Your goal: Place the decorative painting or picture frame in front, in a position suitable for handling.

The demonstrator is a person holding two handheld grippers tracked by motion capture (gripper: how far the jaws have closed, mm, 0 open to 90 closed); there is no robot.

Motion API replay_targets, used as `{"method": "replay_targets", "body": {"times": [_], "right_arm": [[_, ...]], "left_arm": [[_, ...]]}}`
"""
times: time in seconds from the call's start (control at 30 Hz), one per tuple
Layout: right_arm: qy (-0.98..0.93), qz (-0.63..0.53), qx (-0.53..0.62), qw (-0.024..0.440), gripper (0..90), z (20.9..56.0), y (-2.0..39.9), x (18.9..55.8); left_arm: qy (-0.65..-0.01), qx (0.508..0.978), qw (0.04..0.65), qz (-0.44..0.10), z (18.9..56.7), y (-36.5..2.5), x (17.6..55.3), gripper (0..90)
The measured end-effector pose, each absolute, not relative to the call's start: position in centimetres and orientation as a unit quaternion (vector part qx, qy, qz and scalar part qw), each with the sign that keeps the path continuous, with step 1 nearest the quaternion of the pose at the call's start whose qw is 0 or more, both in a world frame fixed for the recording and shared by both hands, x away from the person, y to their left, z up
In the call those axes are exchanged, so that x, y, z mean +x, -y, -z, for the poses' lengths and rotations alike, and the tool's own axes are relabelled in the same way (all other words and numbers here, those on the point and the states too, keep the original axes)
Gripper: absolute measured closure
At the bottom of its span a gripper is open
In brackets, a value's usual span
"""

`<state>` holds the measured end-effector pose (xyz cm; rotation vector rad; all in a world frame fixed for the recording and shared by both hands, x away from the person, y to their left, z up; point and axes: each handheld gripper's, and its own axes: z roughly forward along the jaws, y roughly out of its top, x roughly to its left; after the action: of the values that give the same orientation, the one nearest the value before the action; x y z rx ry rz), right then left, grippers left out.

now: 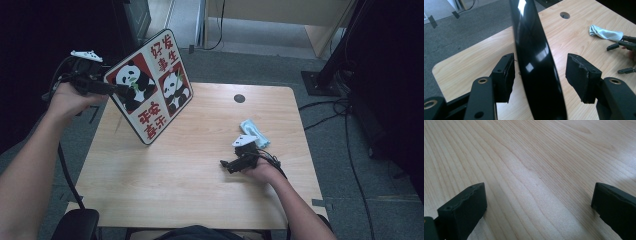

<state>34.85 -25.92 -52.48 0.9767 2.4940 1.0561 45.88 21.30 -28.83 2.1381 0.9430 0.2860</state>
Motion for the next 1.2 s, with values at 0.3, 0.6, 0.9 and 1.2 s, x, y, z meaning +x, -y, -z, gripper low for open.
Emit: {"method": "replay_targets", "body": {"times": [0.3,0.6,0.9,1.2], "right_arm": [[-0.859,-0.364,0.337,0.131,0.0,52.5,25.9,34.8],[-0.859,-0.364,0.335,0.131,0.0,52.5,25.9,34.9],[-0.859,-0.364,0.337,0.131,0.0,52.5,25.9,34.9],[-0.857,-0.363,0.342,0.133,0.0,52.5,25.6,35.1]], "left_arm": [[-0.372,0.845,0.372,-0.098,27.3,-20.5,47.8,41.0],[-0.377,0.847,0.362,-0.100,25.9,-20.3,49.7,43.2],[-0.372,0.856,0.346,-0.097,24.3,-19.2,51.5,44.9],[-0.370,0.864,0.329,-0.089,23.9,-17.5,53.6,46.2]]}}
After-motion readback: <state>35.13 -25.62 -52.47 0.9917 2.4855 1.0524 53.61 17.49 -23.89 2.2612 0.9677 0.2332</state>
